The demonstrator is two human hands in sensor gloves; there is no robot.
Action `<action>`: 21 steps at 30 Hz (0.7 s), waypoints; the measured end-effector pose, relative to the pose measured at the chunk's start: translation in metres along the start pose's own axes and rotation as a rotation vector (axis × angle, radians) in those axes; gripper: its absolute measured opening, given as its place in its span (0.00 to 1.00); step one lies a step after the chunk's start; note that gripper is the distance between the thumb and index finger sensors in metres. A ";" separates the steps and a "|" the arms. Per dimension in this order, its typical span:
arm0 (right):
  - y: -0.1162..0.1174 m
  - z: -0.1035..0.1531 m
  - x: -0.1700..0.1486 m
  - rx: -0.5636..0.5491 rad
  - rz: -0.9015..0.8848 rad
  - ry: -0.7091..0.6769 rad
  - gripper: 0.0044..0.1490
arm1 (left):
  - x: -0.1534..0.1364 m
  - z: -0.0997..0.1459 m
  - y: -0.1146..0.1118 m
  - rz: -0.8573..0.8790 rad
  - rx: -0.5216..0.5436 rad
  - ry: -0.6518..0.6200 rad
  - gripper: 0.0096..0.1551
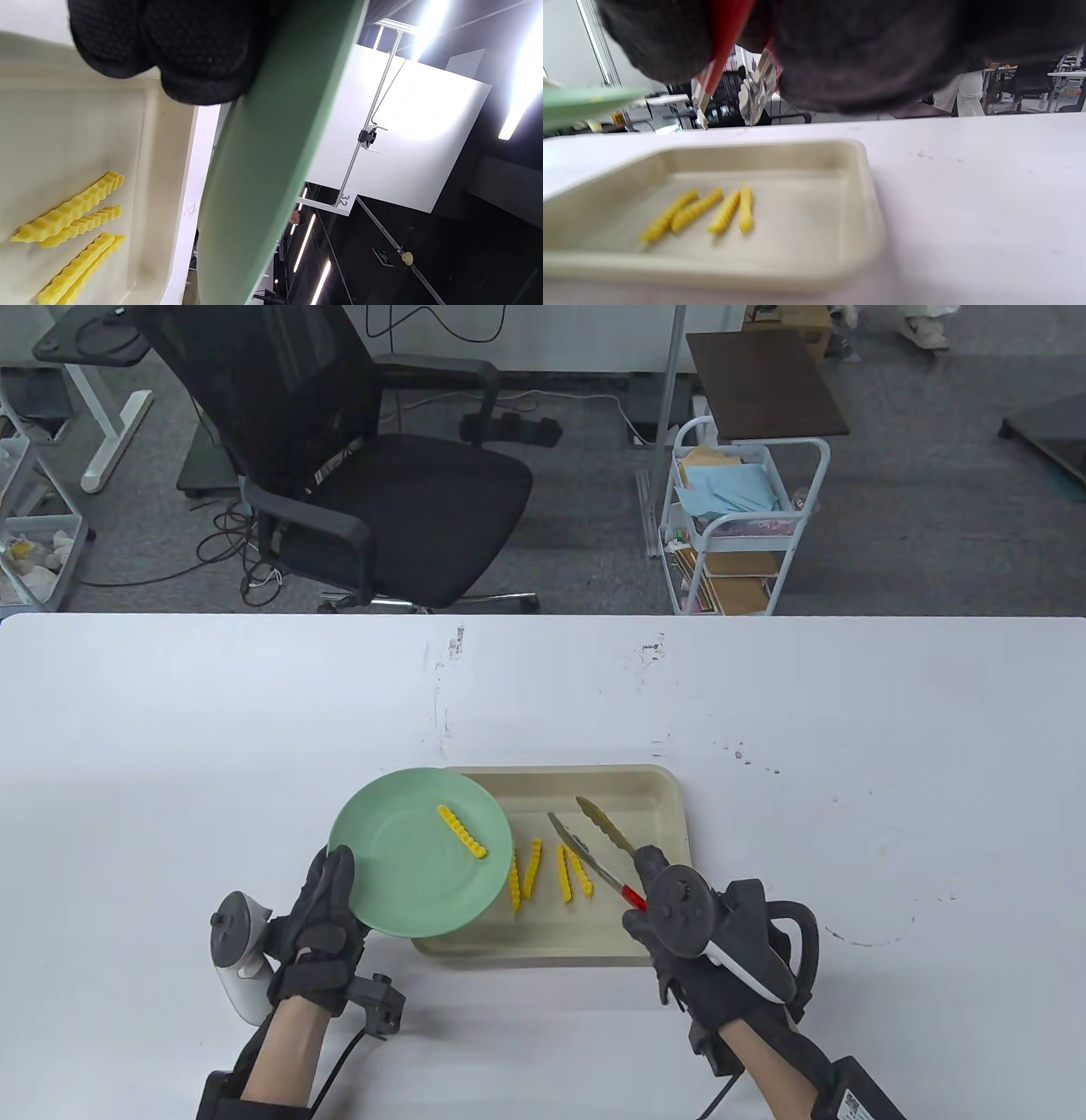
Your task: Hold plate and receive fries gripped by tongs from baking tray
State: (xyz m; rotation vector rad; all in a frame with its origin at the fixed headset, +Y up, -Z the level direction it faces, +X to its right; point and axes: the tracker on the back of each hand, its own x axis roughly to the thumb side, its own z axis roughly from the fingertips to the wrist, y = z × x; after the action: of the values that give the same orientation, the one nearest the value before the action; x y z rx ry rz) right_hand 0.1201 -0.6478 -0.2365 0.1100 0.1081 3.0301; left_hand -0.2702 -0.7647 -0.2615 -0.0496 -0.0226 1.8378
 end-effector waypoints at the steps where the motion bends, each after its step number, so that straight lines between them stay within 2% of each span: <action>1: 0.009 0.000 -0.002 0.026 0.024 0.003 0.40 | 0.000 0.000 0.000 -0.002 -0.001 -0.001 0.38; 7: 0.029 0.000 -0.002 0.078 0.075 0.002 0.39 | 0.000 0.000 0.001 -0.005 0.001 0.000 0.38; 21: 0.043 -0.006 -0.001 0.115 0.110 0.025 0.38 | 0.000 0.000 0.001 -0.009 0.001 0.000 0.38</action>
State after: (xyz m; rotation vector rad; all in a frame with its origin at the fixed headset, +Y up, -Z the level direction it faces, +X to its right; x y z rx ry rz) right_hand 0.1159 -0.6908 -0.2389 0.0904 0.2872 3.1346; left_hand -0.2712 -0.7644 -0.2611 -0.0488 -0.0221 1.8284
